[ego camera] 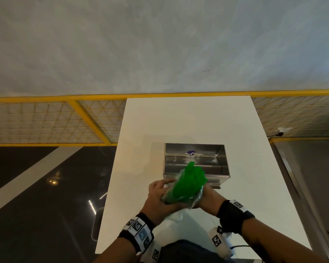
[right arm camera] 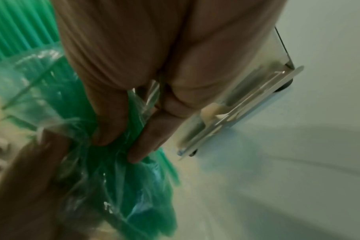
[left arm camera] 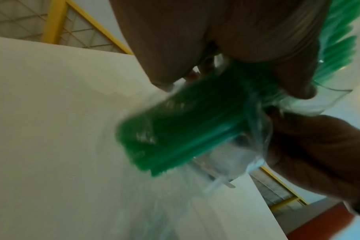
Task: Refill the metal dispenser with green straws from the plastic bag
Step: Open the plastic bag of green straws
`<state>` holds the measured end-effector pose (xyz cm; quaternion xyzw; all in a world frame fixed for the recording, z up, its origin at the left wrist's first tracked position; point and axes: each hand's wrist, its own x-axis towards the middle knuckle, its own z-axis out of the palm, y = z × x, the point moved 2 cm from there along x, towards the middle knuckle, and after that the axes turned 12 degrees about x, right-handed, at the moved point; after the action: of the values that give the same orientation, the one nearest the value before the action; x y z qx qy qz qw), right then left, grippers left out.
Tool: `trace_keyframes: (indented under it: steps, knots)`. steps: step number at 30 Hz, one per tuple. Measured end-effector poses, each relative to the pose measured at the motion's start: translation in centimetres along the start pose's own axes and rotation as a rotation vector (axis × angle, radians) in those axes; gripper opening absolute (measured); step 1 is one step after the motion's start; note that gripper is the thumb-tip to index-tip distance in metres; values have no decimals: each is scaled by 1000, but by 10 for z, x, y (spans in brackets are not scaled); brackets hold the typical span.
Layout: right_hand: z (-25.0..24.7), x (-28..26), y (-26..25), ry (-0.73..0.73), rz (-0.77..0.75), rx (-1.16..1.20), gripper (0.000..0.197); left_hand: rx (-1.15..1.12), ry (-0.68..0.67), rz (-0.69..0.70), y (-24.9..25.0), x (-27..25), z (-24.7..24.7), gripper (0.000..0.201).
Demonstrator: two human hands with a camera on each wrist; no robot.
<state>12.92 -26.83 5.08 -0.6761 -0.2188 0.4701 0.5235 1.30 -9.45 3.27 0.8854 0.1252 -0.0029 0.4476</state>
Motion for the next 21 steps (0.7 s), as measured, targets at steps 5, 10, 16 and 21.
trace_keyframes:
  steps: [5,10,16,21]
  knots:
    - [11,-10,-39,7,-185,120,34,-91,-12,52,12,-2,-16,119]
    - [23,-11,-53,-24,-254,204,27,-116,-3,48,30,-5,-34,85]
    - [20,-8,-51,-32,-229,178,40,-297,87,-10,31,-5,-37,78]
    - [13,-7,-60,76,-260,105,27,-316,149,-108,33,1,-41,67]
